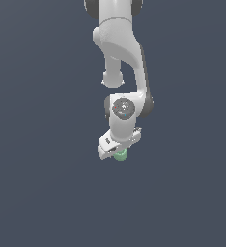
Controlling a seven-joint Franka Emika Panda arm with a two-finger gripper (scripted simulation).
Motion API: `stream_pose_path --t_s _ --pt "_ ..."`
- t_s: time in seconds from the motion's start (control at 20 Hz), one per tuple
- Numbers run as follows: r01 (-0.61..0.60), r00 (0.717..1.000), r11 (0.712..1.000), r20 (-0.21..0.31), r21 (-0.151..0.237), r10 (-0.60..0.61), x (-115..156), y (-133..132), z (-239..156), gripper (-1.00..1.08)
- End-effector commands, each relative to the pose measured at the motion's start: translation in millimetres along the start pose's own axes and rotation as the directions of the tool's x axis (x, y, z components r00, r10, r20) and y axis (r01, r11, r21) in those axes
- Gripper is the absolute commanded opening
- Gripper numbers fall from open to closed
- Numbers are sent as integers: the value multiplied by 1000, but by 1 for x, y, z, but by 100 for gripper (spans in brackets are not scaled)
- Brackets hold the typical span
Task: Pick up the object and move it to a goal position.
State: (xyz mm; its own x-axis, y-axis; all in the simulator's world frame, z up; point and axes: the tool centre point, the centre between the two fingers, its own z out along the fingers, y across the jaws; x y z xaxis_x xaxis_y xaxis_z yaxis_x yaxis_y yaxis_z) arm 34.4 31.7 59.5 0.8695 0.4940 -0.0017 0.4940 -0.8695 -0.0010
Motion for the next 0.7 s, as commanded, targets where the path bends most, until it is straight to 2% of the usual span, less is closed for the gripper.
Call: stream_pose_path --t_s 0.0,0.05,0.65 --pt "0 1000 1000 -2 -1 0 1 1 1 100" --pt "0 1000 1000 -2 -1 0 1 1 1 -100" --pt "1 1000 1000 -4 -2 -1 1 1 -1 -100"
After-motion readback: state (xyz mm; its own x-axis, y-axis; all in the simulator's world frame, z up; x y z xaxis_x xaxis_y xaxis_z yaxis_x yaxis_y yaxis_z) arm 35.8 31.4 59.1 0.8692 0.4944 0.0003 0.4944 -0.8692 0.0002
